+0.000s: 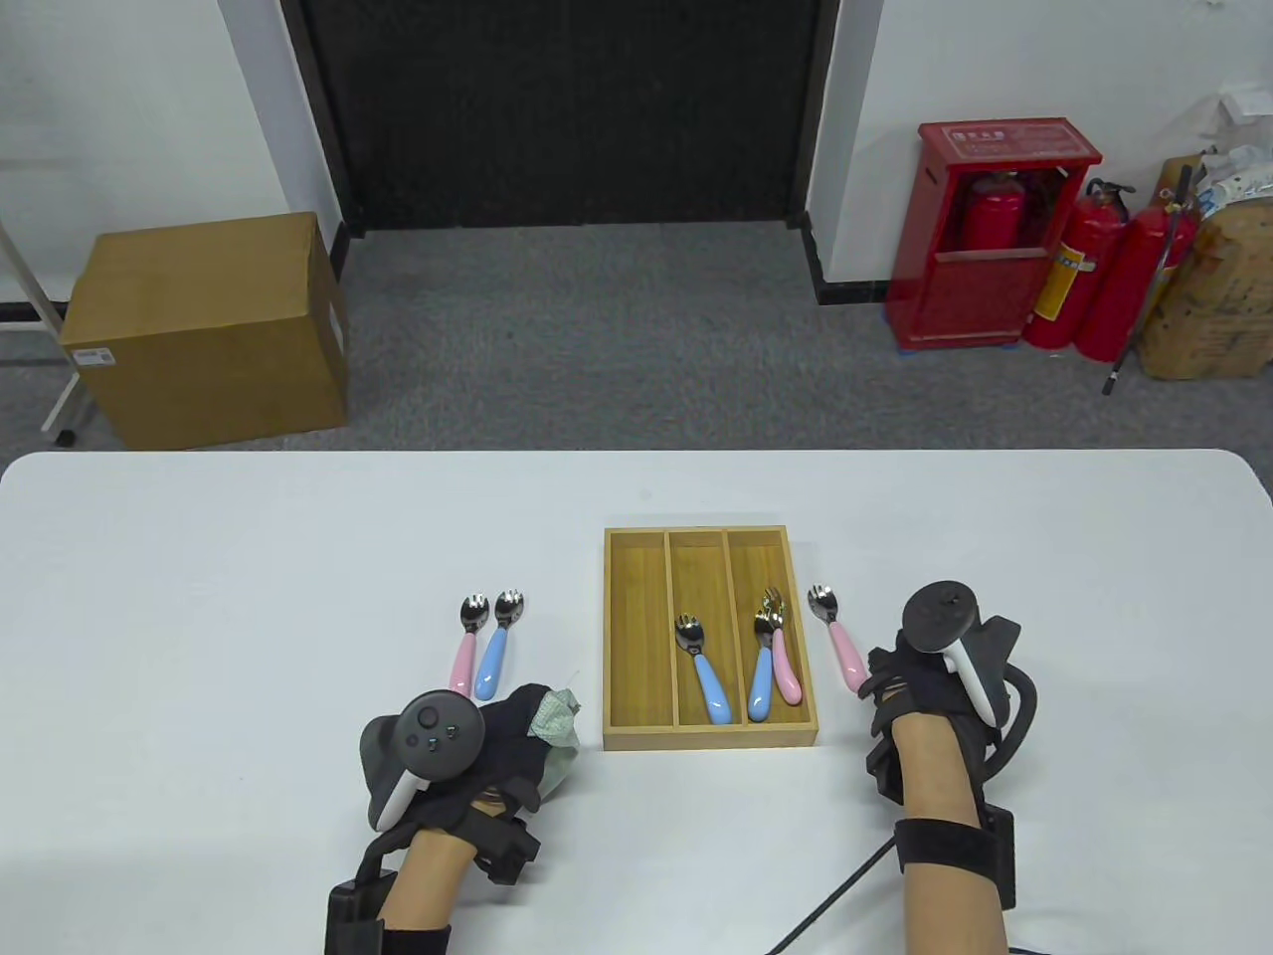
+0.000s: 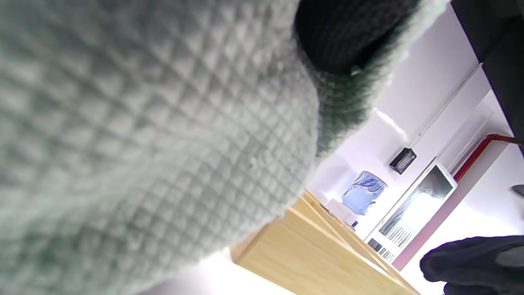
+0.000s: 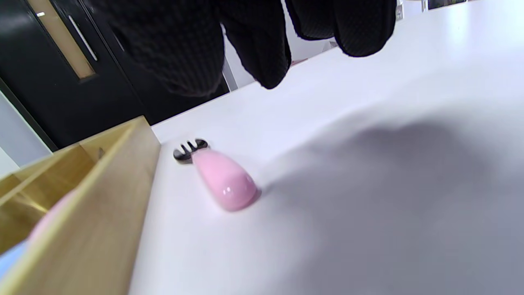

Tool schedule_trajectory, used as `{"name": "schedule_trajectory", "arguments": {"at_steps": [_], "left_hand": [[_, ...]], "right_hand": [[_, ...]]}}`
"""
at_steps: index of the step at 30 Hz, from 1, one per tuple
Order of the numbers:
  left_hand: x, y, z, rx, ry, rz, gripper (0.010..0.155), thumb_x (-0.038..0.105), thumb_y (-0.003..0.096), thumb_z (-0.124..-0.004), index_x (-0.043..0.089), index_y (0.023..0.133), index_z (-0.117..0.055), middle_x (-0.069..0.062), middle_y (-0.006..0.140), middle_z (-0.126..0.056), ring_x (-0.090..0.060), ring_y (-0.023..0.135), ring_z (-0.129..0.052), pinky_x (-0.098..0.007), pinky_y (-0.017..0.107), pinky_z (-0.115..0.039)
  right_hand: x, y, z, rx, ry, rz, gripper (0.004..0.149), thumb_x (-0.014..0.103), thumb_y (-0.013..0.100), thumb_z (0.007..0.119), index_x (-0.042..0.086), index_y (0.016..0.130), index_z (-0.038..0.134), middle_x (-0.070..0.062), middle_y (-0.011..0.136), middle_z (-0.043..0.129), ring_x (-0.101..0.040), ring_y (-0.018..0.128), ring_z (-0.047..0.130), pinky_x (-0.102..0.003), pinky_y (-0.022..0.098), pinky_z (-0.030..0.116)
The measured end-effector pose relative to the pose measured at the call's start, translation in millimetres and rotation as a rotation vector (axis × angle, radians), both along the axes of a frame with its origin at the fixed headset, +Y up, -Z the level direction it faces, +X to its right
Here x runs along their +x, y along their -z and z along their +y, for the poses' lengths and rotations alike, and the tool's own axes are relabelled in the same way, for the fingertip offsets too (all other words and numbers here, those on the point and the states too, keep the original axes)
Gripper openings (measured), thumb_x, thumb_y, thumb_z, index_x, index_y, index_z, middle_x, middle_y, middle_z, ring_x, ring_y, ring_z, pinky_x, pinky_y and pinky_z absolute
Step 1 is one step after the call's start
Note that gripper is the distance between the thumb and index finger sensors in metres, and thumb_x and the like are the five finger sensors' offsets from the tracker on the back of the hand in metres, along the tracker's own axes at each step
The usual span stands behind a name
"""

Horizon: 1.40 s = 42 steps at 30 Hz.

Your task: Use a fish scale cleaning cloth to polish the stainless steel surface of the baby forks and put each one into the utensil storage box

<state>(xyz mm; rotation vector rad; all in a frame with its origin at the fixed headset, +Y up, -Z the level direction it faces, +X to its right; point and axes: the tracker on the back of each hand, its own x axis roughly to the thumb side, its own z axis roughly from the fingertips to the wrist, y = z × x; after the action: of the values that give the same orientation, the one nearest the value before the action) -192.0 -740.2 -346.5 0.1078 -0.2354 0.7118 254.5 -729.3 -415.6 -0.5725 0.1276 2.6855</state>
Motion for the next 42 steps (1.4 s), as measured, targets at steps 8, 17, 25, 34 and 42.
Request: {"name": "schedule_trajectory", "arguments": {"at_steps": [8,17,25,34,42], "left_hand": [[2.0,2.8,-5.2,-0.034,-0.033,-0.029,0.049,0.045,0.0477,-0.083,0.015,0.086,-0.086,-0.007,0.06,-0.105,-0.028,0.046,-0.107,-0.055,0.053,-0.078],[2.2,2.7,-5.9,-0.052,-0.05,-0.043,0.05,0.045,0.0479,-0.083,0.014,0.087,-0.086,-0.007,0.061,-0.105,-0.029,0.047,-0.107,-0.056,0.054,-0.078],[0.2,4.9,-9.7,-0.092,-0.149,-0.036,0.05,0.045,0.0481,-0.082,0.014,0.087,-0.085,-0.008,0.062,-0.105,-0.029,0.047,-0.107,-0.056,0.054,-0.077],[-4.1,1.1,-9.1,-0.155,-0.55,-0.138,0.055,0.05,0.0501,-0.079,0.015,0.093,-0.08,-0.007,0.068,-0.102,-0.029,0.053,-0.105,-0.056,0.057,-0.075],[5.3,2.8,-19.4,-0.233,-0.819,-0.328,0.076,0.07,0.053,-0.063,0.014,0.105,-0.065,-0.013,0.086,-0.09,-0.036,0.072,-0.095,-0.064,0.063,-0.064]], "right_hand": [[-23.1,33.5,-23.3,-0.05,-0.009,0.058,0.059,0.037,0.039,0.088,0.005,0.088,0.077,-0.023,0.105,0.046,-0.049,0.085,0.059,-0.069,0.065,0.039],[-16.6,30.1,-38.5,-0.099,0.007,0.078,0.054,0.032,0.035,0.094,-0.005,0.073,0.084,-0.023,0.103,0.046,-0.05,0.085,0.058,-0.07,0.065,0.039],[-10.0,-10.9,-1.5,0.212,0.197,0.153,0.047,0.029,0.038,0.086,-0.003,0.073,0.082,-0.024,0.101,0.052,-0.05,0.081,0.066,-0.07,0.06,0.05],[-105.8,-79.9,38.4,0.457,0.739,0.5,0.045,0.03,0.039,0.084,0.009,0.078,0.083,-0.028,0.086,0.08,-0.042,0.058,0.094,-0.065,0.047,0.072],[-163.7,-100.6,20.5,0.449,0.758,0.698,0.045,0.033,0.037,0.084,0.01,0.076,0.087,-0.028,0.066,0.097,-0.03,0.031,0.107,-0.056,0.034,0.084]]}}
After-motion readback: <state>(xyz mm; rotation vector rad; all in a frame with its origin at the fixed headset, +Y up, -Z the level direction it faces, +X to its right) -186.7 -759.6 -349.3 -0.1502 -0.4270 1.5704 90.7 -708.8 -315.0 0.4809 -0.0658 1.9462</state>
